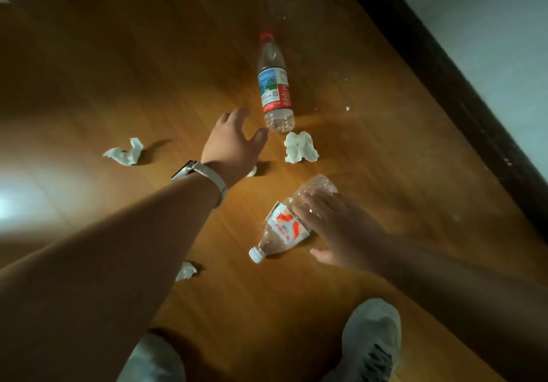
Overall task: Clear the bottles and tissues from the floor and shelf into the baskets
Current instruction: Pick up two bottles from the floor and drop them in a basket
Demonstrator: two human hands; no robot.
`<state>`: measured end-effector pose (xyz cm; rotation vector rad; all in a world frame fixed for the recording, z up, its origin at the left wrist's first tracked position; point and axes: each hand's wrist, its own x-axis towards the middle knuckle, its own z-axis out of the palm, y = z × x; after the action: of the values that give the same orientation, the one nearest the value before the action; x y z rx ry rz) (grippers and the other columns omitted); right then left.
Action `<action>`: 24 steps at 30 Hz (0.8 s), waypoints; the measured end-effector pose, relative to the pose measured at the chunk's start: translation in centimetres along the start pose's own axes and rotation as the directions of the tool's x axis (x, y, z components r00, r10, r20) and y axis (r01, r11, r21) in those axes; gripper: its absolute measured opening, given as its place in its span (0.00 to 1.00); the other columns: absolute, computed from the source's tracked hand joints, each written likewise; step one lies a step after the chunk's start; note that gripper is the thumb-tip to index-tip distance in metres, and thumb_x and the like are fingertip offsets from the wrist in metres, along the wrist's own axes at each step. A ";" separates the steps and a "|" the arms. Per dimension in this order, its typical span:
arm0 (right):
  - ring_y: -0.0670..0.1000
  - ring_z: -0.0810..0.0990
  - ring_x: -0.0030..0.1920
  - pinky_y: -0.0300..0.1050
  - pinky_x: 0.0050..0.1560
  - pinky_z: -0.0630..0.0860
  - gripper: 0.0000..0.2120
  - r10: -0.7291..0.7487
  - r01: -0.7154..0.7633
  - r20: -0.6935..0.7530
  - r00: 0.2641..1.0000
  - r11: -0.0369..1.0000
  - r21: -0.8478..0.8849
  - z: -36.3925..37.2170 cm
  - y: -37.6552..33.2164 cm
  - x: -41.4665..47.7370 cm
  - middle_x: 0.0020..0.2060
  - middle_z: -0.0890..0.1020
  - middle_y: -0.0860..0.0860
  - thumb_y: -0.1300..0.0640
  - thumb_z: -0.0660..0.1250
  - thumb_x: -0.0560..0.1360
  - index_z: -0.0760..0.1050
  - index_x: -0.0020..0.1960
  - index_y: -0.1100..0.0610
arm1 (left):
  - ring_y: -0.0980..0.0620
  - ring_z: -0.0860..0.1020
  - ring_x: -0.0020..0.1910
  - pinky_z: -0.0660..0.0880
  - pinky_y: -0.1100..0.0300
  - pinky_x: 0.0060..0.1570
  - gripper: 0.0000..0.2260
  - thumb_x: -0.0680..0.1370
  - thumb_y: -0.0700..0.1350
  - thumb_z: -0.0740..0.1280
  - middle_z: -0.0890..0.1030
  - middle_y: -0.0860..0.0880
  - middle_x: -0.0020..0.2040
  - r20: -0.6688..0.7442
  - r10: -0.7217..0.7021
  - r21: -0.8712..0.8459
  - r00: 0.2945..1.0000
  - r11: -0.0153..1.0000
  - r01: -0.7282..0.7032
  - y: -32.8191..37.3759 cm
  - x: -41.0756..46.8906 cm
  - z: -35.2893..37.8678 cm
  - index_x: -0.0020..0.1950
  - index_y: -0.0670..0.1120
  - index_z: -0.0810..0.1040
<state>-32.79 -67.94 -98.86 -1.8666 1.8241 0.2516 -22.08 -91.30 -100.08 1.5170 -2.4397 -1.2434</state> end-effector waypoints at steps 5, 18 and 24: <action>0.59 0.55 0.75 0.59 0.73 0.48 0.44 -0.112 0.100 -0.105 0.988 0.989 -0.111 5.4 2.6 2.1 0.75 0.60 0.56 0.41 0.73 0.68 0.56 0.77 0.52 | 0.53 0.75 0.50 0.71 0.64 0.37 0.36 0.72 0.68 0.66 0.72 0.51 0.62 -0.042 -0.155 -0.200 0.987 0.969 0.144 0.8 6.4 5.0 0.74 0.50 0.64; 0.53 0.77 0.53 0.53 0.59 0.72 0.20 -0.249 0.213 -0.288 0.925 0.965 -0.151 4.0 3.4 3.9 0.52 0.81 0.53 0.50 0.73 0.69 0.76 0.57 0.56 | 0.59 0.80 0.42 0.73 0.67 0.29 0.21 0.70 0.58 0.74 0.79 0.57 0.46 0.101 -0.197 -0.307 0.975 0.926 0.219 1.3 8.3 6.2 0.59 0.56 0.71; 0.51 0.78 0.51 0.52 0.53 0.73 0.17 -0.008 0.004 -0.185 0.983 1.000 -0.024 -2.9 2.3 0.9 0.53 0.80 0.50 0.51 0.68 0.72 0.75 0.59 0.54 | 0.63 0.80 0.38 0.73 0.70 0.29 0.19 0.71 0.53 0.76 0.80 0.58 0.47 0.082 -0.142 -0.360 0.986 0.919 0.162 1.8 2.0 0.0 0.58 0.57 0.72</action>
<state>-35.60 -70.06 -97.39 -1.9687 1.9440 0.1002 -24.49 -92.47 -99.69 1.5999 -1.9924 -1.6736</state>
